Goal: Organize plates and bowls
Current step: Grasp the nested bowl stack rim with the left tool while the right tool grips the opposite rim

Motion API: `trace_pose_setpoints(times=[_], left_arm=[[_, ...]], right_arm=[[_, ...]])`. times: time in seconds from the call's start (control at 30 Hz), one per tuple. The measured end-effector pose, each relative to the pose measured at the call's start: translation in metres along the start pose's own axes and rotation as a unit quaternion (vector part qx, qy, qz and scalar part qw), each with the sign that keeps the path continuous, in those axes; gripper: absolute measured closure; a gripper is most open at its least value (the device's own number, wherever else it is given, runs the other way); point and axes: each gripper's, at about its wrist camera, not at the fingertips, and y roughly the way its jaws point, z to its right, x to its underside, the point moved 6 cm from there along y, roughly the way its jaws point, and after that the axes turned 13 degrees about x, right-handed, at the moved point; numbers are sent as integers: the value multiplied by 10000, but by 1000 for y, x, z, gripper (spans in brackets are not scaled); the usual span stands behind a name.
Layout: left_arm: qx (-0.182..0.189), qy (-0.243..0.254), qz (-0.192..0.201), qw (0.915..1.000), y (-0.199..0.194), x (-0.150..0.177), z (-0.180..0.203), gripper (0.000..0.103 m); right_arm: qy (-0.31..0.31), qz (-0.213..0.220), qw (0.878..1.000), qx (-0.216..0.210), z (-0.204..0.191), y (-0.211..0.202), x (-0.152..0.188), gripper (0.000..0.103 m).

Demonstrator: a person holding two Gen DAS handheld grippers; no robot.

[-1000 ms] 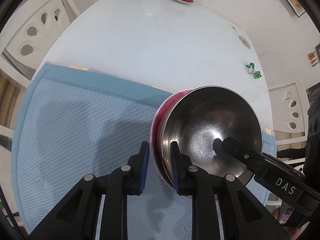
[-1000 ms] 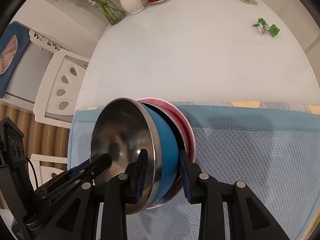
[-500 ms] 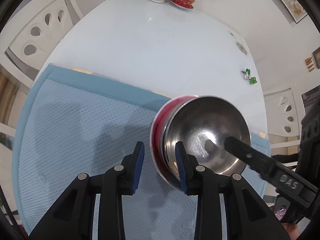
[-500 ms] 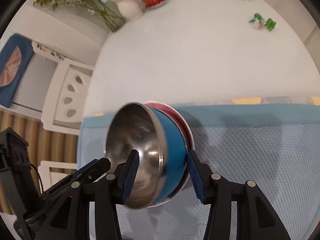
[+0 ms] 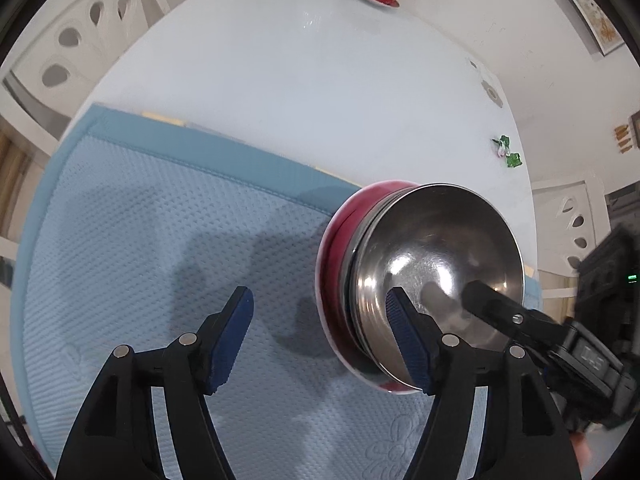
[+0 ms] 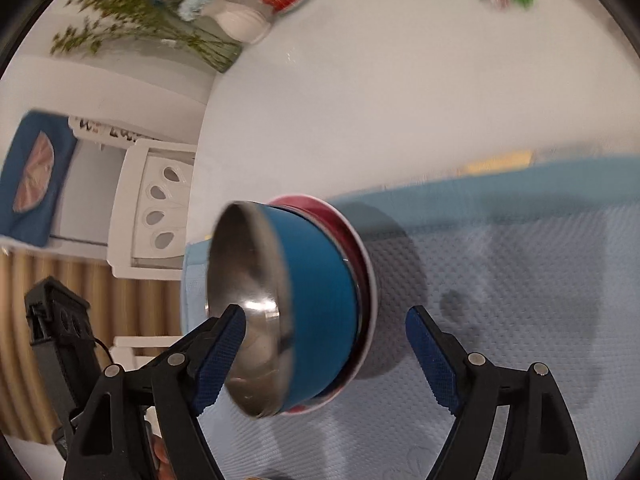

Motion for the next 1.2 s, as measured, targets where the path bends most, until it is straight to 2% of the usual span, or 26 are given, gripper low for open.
trace_pose_setpoints(times=[0.2,0.33,0.47,0.6,0.63,0.83,1.2], left_arm=[[52,-46,-109,9999,9,-3,-9,36],[45,8,-149,9999,19,-4,-9,37],[201,97,-159,9996,30,-4,-4,44],[535,230,-115,9982,36,-6,9,63],[506,302,-104,9982,37,-6,12,63],[601,392,-68,9974,35,-8,11,64],[314,771,13,9965,27,-6,20,65]], right_arm=[[429,-316,9975,-454,25,31,2,22],[478,-195,9969,-595,27,30,-1,23],[183,-119,9987,-451,19,29,-7,39],[42,-187,9980,-595,11,36,-5,51],[20,-166,9980,-607,11,36,-4,53],[-113,-39,9986,-523,10,36,-4,54],[-499,19,9983,-308,-3,30,3,54]])
